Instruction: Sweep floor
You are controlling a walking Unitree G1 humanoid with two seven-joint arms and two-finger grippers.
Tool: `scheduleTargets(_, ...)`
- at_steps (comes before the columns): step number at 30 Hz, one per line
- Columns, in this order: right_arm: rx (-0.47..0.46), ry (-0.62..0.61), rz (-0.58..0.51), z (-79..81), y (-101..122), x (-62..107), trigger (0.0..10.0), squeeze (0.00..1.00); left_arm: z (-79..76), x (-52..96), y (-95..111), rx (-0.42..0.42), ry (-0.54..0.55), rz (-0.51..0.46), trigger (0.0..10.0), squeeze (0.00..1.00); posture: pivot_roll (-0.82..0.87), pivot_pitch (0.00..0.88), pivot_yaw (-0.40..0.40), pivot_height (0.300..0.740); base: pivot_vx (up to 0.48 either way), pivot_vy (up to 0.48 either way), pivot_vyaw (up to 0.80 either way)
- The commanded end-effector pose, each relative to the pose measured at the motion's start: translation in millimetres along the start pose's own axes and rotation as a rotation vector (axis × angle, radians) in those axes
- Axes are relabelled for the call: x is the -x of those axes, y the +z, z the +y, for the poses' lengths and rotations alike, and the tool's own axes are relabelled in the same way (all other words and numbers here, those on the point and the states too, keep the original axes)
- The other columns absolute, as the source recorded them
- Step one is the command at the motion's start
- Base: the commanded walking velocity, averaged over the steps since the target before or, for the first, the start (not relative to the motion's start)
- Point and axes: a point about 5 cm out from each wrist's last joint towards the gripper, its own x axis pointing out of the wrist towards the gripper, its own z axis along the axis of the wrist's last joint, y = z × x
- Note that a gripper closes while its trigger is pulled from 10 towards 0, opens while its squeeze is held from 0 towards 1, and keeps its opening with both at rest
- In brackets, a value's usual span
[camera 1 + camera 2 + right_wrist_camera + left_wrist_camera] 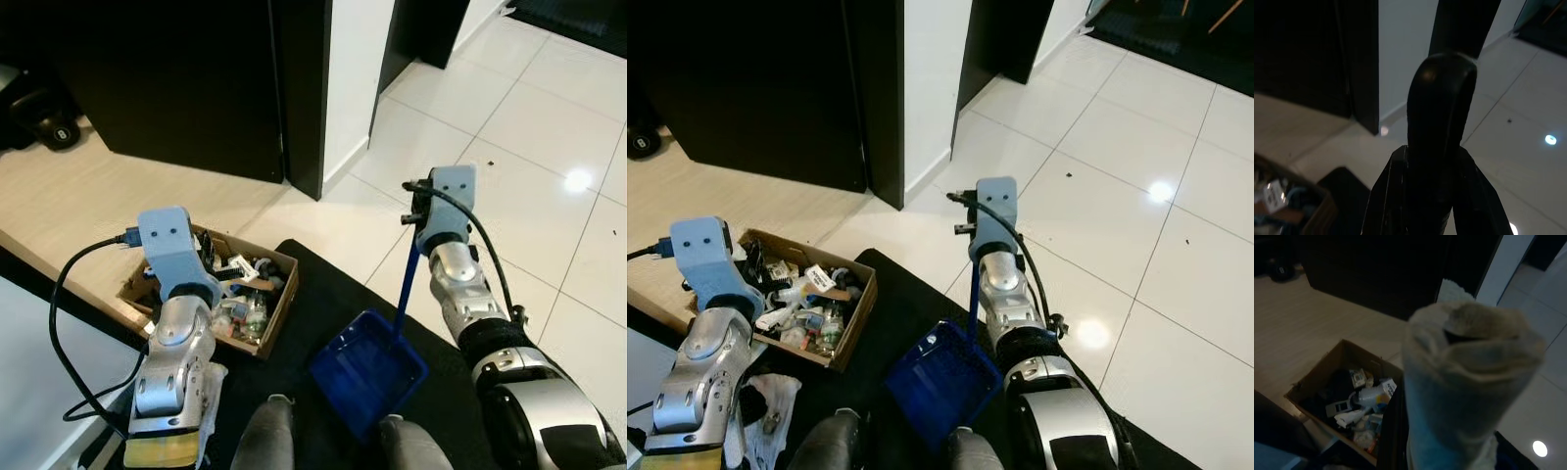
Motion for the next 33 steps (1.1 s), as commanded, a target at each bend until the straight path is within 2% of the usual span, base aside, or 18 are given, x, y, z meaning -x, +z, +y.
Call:
scheduleTargets(1,0.036,0.011,0.017,1.6,-7.0,2.7,10.0,0.00,-0.8,3.6,3.3,-0.020,0.005,-0.015,10.0,0.00,0.15,0.212,-0.023,0.740,0.000,0.000,0.00)
scheduleTargets(4,0.087,0.037,0.019,3.5,-14.1,6.9,10.0,0.00,0.1,6.5,1.1,-0.020,0.007,-0.007,10.0,0.00,0.15,0.222,-0.024,0.740,0.000,0.000,0.00)
scheduleTargets(9,0.119,0.058,-0.025,3.9,-7.3,4.2,10.0,0.00,-0.5,8.8,-1.1,-0.026,0.000,0.003,10.0,0.00,0.16,0.226,-0.020,0.740,0.000,0.000,0.00)
scheduleTargets(14,0.137,0.062,0.067,5.4,-8.3,-1.9,10.0,0.00,1.1,9.1,0.4,-0.030,0.002,0.001,10.0,0.00,0.16,0.221,-0.027,0.740,0.000,0.000,0.00)
scheduleTargets(15,0.148,0.098,0.163,6.2,-13.0,-3.7,10.0,0.00,2.5,9.7,1.4,-0.031,0.009,-0.003,10.0,0.00,0.16,0.222,-0.035,0.740,0.000,0.000,0.00)
scheduleTargets(16,0.126,0.121,0.204,5.7,-14.7,-4.2,10.0,0.00,3.3,10.0,1.7,-0.030,0.014,-0.005,10.0,0.00,0.15,0.223,-0.039,0.740,0.000,0.000,0.00)
scheduleTargets(19,0.098,0.167,0.260,3.2,-17.5,-3.6,10.0,0.00,4.3,10.6,1.3,-0.029,0.021,-0.005,10.0,0.00,0.15,0.224,-0.043,0.740,0.000,0.000,0.00)
scheduleTargets(22,0.052,0.275,0.407,-7.7,-35.2,7.5,10.0,0.00,3.7,11.5,-0.8,-0.025,0.023,0.000,10.0,0.00,0.13,0.226,-0.050,0.740,0.000,0.000,0.00)
scheduleTargets(24,0.027,0.313,0.473,-15.7,-44.8,15.5,10.0,0.00,2.6,11.5,-1.7,-0.025,0.020,0.003,10.0,0.00,0.12,0.226,-0.050,0.740,0.000,0.000,0.00)
scheduleTargets(25,0.027,0.313,0.473,-15.7,-44.8,15.5,10.0,0.00,2.6,11.5,-1.7,-0.025,0.020,0.003,10.0,0.00,0.12,0.226,-0.050,0.740,0.000,0.000,0.00)
scheduleTargets(26,0.015,0.343,0.536,-25.0,-52.4,23.6,10.0,0.00,1.5,10.6,-1.9,-0.024,0.017,0.004,10.0,0.00,0.11,0.226,-0.050,0.740,0.000,0.000,0.00)
scheduleTargets(29,0.000,0.371,0.596,-32.7,-58.7,32.0,10.0,0.00,0.4,9.2,-1.9,-0.023,0.012,0.005,10.0,0.00,0.10,0.225,-0.051,0.740,0.000,0.000,0.00)
scheduleTargets(33,-0.002,0.387,0.637,-34.3,-62.3,35.9,10.0,0.00,-0.6,6.7,-1.6,-0.023,0.009,0.003,10.0,0.00,0.09,0.222,-0.054,0.740,0.000,0.000,0.00)
